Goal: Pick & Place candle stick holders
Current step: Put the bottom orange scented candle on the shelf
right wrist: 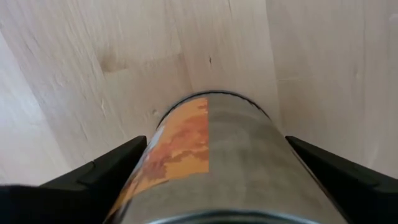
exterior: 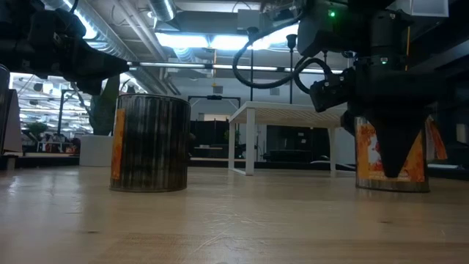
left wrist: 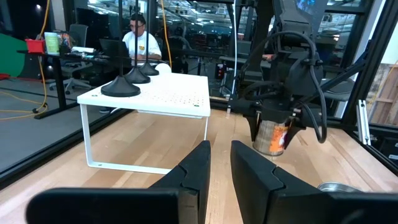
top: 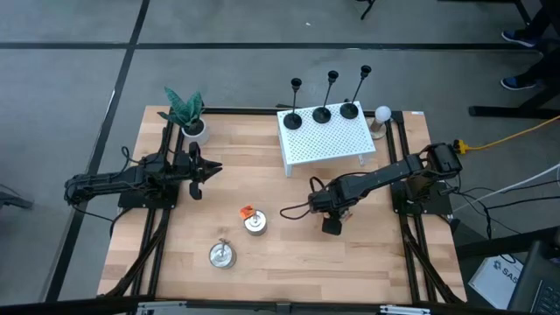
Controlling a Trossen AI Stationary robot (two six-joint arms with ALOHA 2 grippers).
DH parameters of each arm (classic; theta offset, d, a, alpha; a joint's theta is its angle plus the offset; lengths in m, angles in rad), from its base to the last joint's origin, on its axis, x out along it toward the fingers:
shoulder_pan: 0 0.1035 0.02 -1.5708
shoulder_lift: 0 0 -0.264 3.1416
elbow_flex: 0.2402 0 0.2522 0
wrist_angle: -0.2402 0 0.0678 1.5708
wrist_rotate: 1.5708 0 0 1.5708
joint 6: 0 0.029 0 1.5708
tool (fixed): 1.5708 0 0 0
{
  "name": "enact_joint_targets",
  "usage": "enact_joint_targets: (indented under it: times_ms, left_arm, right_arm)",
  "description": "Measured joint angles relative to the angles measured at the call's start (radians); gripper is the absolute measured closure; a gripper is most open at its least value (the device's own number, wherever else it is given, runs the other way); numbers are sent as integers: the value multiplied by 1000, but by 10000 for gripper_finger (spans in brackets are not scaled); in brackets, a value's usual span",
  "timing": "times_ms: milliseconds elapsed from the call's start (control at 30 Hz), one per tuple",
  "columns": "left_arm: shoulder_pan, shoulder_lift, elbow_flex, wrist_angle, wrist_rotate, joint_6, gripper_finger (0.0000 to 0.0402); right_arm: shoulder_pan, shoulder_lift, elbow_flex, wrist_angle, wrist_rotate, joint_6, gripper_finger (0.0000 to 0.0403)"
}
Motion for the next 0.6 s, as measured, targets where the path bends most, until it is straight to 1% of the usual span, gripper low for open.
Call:
enact_joint_targets:
  times_ms: [133, 200, 500, 600]
  left_arm:
    - [0, 0, 0, 0, 0, 0, 343]
    - [0, 0, 0, 0, 0, 0, 343]
    - [0, 0, 0, 0, 0, 0, 343]
    - [0, 0, 0, 0, 0, 0, 343]
  right_arm:
    - [0, 0, 2, -38, -42, -4, 51]
    - [0, 2, 17, -69, -62, -32, 51]
    - [2, 3, 163, -190, -28, -151, 51]
    - [2, 2, 217, -260, -8, -211, 51]
